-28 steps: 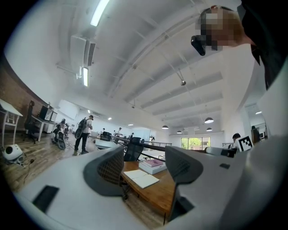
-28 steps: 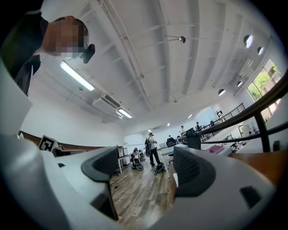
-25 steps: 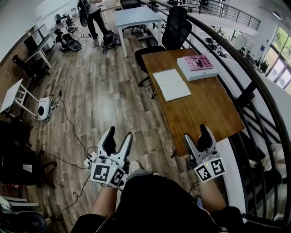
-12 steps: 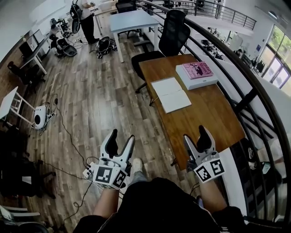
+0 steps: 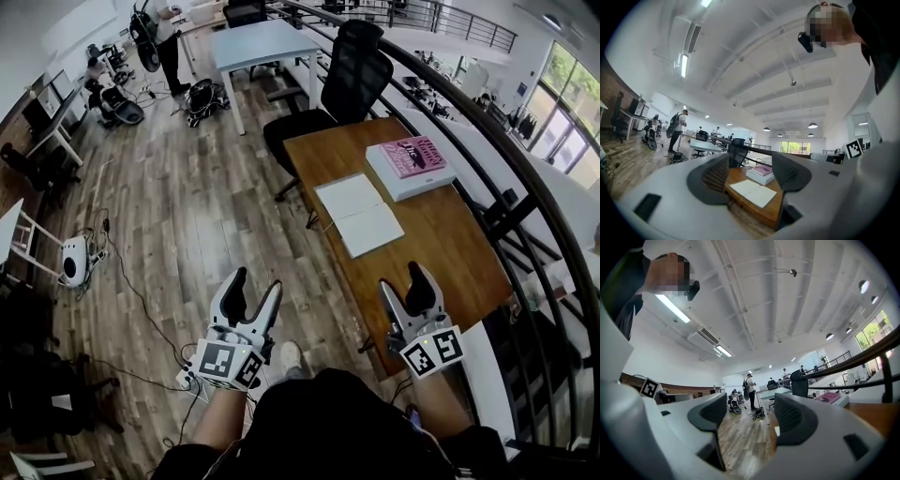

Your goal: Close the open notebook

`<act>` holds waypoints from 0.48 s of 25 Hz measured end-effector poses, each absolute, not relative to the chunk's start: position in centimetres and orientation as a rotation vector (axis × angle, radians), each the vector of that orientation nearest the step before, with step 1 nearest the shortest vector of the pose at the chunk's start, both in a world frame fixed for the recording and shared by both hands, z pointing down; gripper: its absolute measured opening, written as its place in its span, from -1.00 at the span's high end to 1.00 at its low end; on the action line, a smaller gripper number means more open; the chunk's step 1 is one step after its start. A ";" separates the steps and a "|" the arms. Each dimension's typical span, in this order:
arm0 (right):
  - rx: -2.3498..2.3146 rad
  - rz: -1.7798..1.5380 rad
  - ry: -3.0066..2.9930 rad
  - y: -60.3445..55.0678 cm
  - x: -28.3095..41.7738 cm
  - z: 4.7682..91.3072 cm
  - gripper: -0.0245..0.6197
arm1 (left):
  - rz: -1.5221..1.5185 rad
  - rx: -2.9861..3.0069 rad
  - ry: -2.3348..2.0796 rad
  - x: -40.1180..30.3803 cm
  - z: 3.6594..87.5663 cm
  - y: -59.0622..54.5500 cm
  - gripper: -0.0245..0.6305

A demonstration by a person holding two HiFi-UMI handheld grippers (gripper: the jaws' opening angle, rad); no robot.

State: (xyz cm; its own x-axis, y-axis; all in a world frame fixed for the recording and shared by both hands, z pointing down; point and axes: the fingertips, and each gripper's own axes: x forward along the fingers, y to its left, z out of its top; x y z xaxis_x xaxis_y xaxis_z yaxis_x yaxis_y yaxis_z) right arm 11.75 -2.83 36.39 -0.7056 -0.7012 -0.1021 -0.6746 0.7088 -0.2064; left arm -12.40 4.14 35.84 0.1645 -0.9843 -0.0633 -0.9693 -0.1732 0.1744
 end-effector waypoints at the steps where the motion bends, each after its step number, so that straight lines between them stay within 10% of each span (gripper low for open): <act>1: -1.118 -0.230 2.743 -3.3 11.1 36.3 -0.05 | -0.246 2.329 -1.949 -13.0 35.9 3.6 0.04; 12: -1.222 -0.217 2.728 -8.4 5.9 35.9 -0.01 | -0.242 2.397 -1.813 -18.3 36.2 -2.9 0.04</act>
